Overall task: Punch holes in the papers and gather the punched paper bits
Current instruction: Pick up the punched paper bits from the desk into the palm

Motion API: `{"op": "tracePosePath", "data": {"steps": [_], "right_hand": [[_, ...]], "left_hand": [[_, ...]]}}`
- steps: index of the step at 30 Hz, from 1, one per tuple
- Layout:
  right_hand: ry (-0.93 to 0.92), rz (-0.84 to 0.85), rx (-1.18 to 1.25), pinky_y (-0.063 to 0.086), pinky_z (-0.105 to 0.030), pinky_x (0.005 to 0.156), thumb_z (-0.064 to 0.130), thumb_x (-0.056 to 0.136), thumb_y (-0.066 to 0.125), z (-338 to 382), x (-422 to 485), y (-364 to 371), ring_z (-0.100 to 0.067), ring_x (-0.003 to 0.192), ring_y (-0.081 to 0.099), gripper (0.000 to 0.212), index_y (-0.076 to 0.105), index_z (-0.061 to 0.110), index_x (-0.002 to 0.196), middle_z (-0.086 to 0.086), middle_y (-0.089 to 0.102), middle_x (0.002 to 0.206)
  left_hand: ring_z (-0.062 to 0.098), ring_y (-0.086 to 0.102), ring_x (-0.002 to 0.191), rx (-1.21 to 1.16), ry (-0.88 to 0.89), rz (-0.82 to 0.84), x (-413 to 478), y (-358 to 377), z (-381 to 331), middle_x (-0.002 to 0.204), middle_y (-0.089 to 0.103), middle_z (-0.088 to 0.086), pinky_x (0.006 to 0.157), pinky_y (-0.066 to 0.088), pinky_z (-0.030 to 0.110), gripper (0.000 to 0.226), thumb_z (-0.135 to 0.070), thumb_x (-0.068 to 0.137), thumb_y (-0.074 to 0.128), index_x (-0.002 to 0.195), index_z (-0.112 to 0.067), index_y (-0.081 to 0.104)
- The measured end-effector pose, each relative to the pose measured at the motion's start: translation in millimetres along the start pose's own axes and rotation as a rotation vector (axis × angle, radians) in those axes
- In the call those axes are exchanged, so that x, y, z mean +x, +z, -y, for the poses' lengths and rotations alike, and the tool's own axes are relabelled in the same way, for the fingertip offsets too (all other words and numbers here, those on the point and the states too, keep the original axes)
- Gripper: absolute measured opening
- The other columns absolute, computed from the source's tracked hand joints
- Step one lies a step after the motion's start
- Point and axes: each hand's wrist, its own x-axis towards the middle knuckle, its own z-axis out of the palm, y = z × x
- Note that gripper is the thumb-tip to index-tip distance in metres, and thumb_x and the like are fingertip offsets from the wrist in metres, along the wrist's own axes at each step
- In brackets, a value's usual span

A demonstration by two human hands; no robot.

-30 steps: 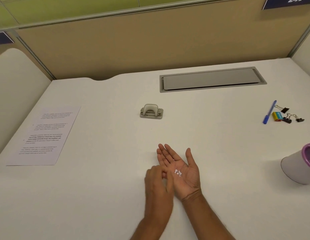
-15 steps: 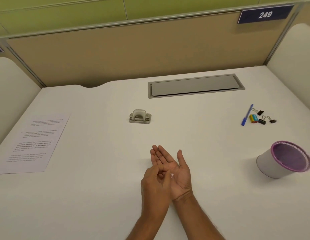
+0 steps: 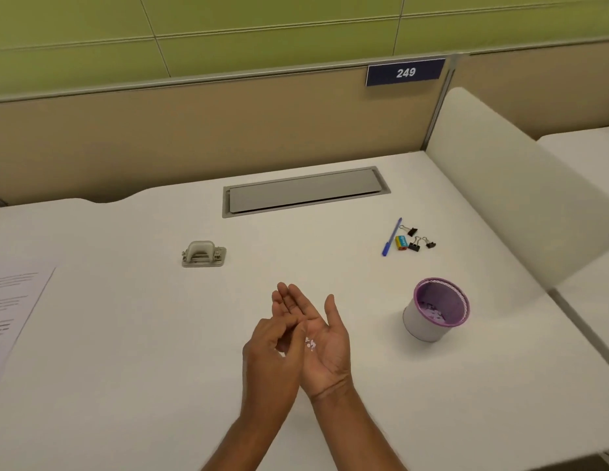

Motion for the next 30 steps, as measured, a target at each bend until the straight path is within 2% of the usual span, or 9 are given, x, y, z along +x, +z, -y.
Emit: {"op": "tracePosePath", "data": {"steps": [5, 7, 9, 11, 16, 23, 28, 30], "right_hand": [[-0.098, 0.059, 0.065, 0.049, -0.049, 0.104, 0.048, 0.102, 0.044, 52.0, -23.1, 6.4, -0.035, 0.132, 0.053, 0.063, 0.055, -0.003, 0.137, -0.020, 0.054, 0.144], [-0.155, 0.072, 0.105, 0.046, -0.049, 0.106, 0.045, 0.103, 0.045, 76.7, -32.9, 8.5, -0.036, 0.130, 0.055, 0.060, 0.057, -0.005, 0.134, -0.022, 0.057, 0.141], [-0.215, 0.070, 0.129, 0.043, -0.047, 0.109, 0.042, 0.104, 0.044, 103.4, -43.0, 10.6, -0.037, 0.130, 0.055, 0.059, 0.060, -0.008, 0.130, -0.024, 0.057, 0.139], [-0.290, 0.054, 0.108, 0.041, -0.047, 0.111, 0.041, 0.104, 0.042, 130.8, -52.5, 12.4, -0.037, 0.130, 0.055, 0.058, 0.064, -0.010, 0.123, -0.025, 0.058, 0.137], [-0.439, 0.015, -0.001, 0.042, -0.044, 0.109, 0.040, 0.104, 0.040, 189.6, -65.1, 12.1, -0.035, 0.124, 0.061, 0.058, 0.069, -0.009, 0.115, -0.025, 0.064, 0.130], [-0.493, -0.051, -0.175, 0.045, -0.042, 0.109, 0.043, 0.104, 0.037, 223.1, -53.5, 6.1, -0.034, 0.128, 0.058, 0.061, 0.073, -0.005, 0.109, -0.025, 0.066, 0.126], [-0.534, -0.083, -0.292, 0.045, -0.042, 0.111, 0.042, 0.105, 0.035, 232.2, -45.8, 0.6, -0.034, 0.124, 0.061, 0.060, 0.067, -0.007, 0.115, -0.027, 0.063, 0.130], [-0.562, -0.112, -0.411, 0.043, -0.042, 0.112, 0.042, 0.106, 0.033, 233.4, -44.8, -2.8, -0.034, 0.123, 0.062, 0.060, 0.065, -0.007, 0.118, -0.026, 0.065, 0.127]], "left_hand": [[0.011, 0.061, 0.092, -0.006, 0.146, -0.021, 1.0, 35.8, -35.6, 0.099, 0.063, -0.022, 0.072, 0.045, 0.010, 0.033, -0.028, 0.095, 0.062, 0.127, -0.036, 0.061], [0.010, 0.059, 0.109, 0.017, 0.195, -0.042, 4.9, 48.7, -44.6, 0.114, 0.062, -0.022, 0.084, 0.045, 0.012, 0.037, -0.030, 0.098, 0.056, 0.134, -0.033, 0.054], [0.010, 0.050, 0.129, 0.090, 0.222, -0.048, 10.6, 61.5, -46.8, 0.132, 0.058, -0.014, 0.102, 0.043, 0.023, 0.038, -0.030, 0.101, 0.051, 0.139, -0.027, 0.050], [0.006, 0.038, 0.138, 0.172, 0.204, -0.042, 17.0, 71.7, -43.7, 0.143, 0.052, -0.009, 0.112, 0.034, 0.032, 0.040, -0.032, 0.102, 0.048, 0.141, -0.023, 0.048], [0.015, 0.030, 0.145, 0.298, 0.139, 0.044, 28.0, 88.0, -16.2, 0.151, 0.045, 0.000, 0.117, 0.024, 0.038, 0.045, -0.028, 0.101, 0.045, 0.144, -0.017, 0.045], [0.017, 0.017, 0.151, 0.420, 0.048, 0.107, 38.8, 98.8, 32.7, 0.158, 0.036, 0.004, 0.121, 0.018, 0.039, 0.047, -0.029, 0.103, 0.041, 0.149, -0.016, 0.039], [0.018, 0.014, 0.152, 0.470, 0.012, 0.136, 40.8, 105.8, 52.8, 0.159, 0.033, 0.006, 0.122, 0.015, 0.039, 0.049, -0.030, 0.103, 0.039, 0.150, -0.015, 0.036], [0.019, 0.015, 0.152, 0.469, 0.002, 0.139, 38.4, 110.2, 57.4, 0.158, 0.034, 0.007, 0.122, 0.015, 0.039, 0.049, -0.029, 0.103, 0.040, 0.150, -0.014, 0.037]]}}
